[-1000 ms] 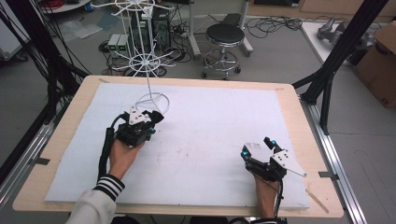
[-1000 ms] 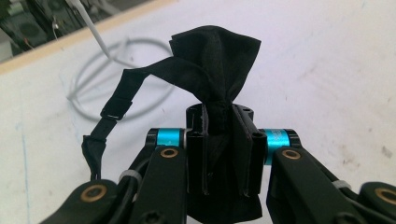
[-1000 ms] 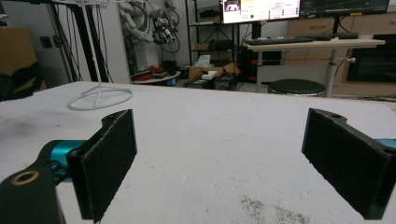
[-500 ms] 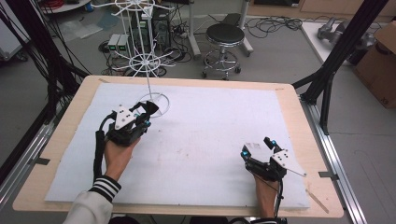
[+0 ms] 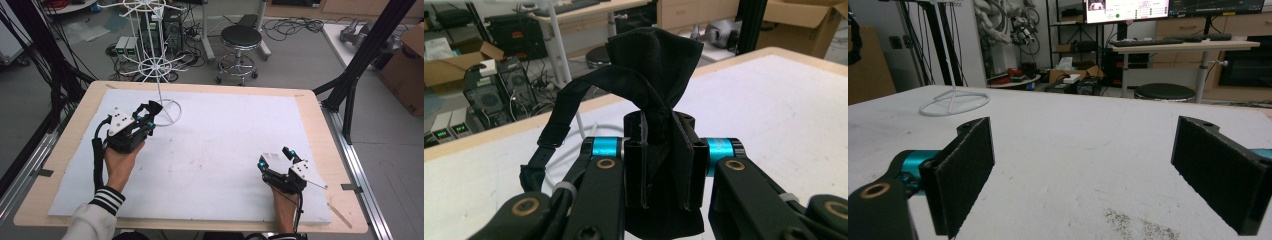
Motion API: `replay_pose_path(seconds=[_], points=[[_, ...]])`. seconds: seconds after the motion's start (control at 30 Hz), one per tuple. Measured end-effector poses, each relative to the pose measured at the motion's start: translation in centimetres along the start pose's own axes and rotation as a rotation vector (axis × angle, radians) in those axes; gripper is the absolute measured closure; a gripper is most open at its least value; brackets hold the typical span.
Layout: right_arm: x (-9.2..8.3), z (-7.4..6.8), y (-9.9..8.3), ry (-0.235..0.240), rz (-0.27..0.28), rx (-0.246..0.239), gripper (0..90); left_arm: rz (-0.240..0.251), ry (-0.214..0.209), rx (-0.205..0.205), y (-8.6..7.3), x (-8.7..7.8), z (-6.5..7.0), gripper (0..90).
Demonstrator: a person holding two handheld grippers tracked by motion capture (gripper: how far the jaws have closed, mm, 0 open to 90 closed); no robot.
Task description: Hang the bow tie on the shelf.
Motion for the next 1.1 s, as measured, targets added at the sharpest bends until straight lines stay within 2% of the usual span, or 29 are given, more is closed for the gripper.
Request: replay_pose_path(seconds=[0.17,0.27,0.67,0.73,0.8,0.97,1.1], points=[[0.0,0.0,0.0,0.000,-0.002,-0.001,9.3,0.040,0.021,-0.005,1.8,-0.3,-0.9,76.9],[0.0,0.0,0.0,0.000,-0.001,-0.001,9.3,0.062,0.026,-0.022,2.7,-0.6,-1.3,77.0],[0.0,0.0,0.0,0.000,-0.002,-0.003,9.3,0.104,0.044,-0.023,4.8,-0.8,-2.1,77.0],[0.0,0.0,0.0,-0.001,-0.002,-0.003,9.3,0.111,0.047,-0.023,5.3,-0.6,-2.1,77.0],[0.0,0.0,0.0,-0.002,-0.002,-0.001,9.3,0.115,0.042,-0.040,5.6,-0.3,-2.1,77.0],[0.0,0.0,0.0,-0.002,-0.001,-0.004,9.3,0.111,0.051,-0.013,6.4,0.7,-2.4,77.0],[0.0,0.0,0.0,0.001,-0.003,-0.004,9.3,0.113,0.052,-0.013,6.8,1.6,-2.5,77.0]])
Point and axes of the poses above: each handheld gripper's, and its own axes: x roughly forward along the jaws, y roughly out of its top, z roughly to its right, the point moved 10 cm from there along x, roughly forward along the jaws, and after that the axes turned 12 degrees about y, right-handed, at the moved point
